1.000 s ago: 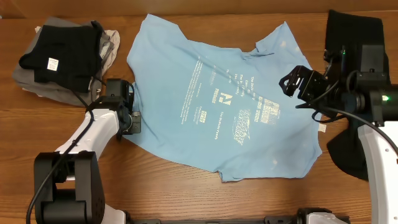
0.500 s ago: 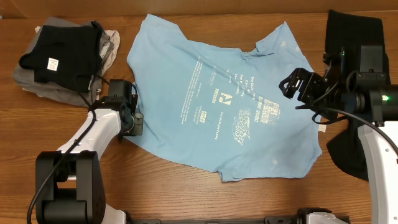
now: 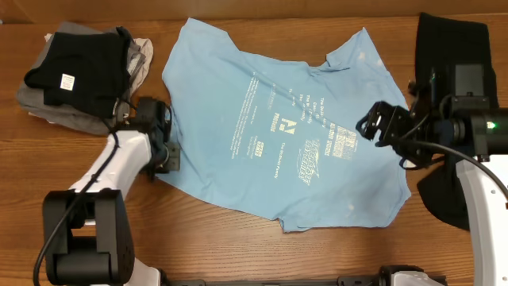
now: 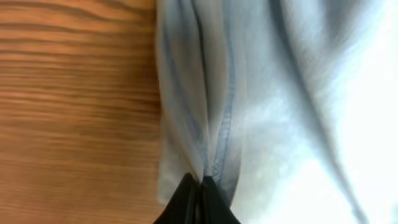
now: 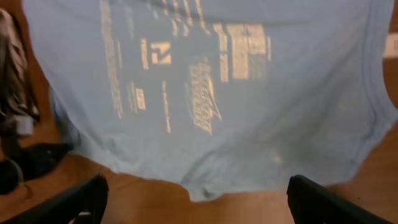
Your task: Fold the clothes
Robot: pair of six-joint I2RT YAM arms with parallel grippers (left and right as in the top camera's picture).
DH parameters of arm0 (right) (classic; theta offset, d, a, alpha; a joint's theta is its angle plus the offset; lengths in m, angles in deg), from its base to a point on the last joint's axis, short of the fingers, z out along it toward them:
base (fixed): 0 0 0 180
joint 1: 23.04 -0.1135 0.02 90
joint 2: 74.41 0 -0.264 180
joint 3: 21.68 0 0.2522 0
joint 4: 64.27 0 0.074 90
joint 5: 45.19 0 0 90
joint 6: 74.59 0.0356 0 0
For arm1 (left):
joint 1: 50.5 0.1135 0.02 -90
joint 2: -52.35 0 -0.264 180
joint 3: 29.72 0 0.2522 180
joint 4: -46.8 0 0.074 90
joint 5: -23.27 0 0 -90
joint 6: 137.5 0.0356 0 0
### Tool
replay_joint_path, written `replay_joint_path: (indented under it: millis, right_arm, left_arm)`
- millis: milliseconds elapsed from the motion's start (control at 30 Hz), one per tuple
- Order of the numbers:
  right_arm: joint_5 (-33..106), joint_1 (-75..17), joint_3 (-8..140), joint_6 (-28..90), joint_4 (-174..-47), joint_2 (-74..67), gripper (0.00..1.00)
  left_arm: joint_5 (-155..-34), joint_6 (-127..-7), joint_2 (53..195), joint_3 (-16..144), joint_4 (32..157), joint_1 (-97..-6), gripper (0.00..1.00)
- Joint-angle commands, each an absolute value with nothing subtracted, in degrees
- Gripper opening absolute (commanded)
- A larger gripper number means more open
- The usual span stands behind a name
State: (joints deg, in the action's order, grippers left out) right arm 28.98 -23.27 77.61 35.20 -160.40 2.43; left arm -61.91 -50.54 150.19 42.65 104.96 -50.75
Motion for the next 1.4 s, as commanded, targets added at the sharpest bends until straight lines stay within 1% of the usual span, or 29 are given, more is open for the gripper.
replay_joint_path:
  millis: [0,133,333,633,867,967,1100,1267,1367]
  right_arm:
    - [32.3,-26.2,77.5,34.8,-163.1,2.3,0.94]
    - [39.2,-30.8,74.2,40.6,-166.4,2.3,0.94]
    - [41.0,-32.2,63.4,45.9,-163.3,2.3,0.94]
    - [41.4,-32.2,50.2,52.1,-159.1,2.2,0.96]
    - [39.1,-32.2,45.6,56.3,-157.0,2.2,1.0]
    - [35.8,-32.3,43.2,57.6,-154.8,2.2,1.0]
    - [35.5,-32.4,39.0,60.6,-151.7,2.2,1.0]
    - [35.5,-32.4,33.9,63.7,-147.8,2.2,0.99]
    - [34.6,-32.4,31.1,64.5,-143.8,2.2,0.94]
  left_arm:
    - [-64.5,-54.1,150.4,50.6,109.4,-49.6,0.04]
    - [-65.2,-55.4,150.3,56.7,114.5,-49.7,0.04]
    - [-66.8,-55.5,150.3,59.7,115.2,-49.7,0.04]
    - [-66.8,-55.5,150.3,59.7,114.1,-49.6,0.04]
    - [-66.8,-55.4,150.3,59.7,113.3,-49.3,0.04]
    - [-66.8,-55.5,150.3,59.7,112.5,-49.3,0.04]
    - [-66.8,-55.5,150.3,59.7,112.4,-49.3,0.04]
    - [-66.8,-55.4,150.3,59.7,112.4,-49.3,0.04]
    - [-66.8,-55.5,150.3,59.7,112.4,-49.3,0.04]
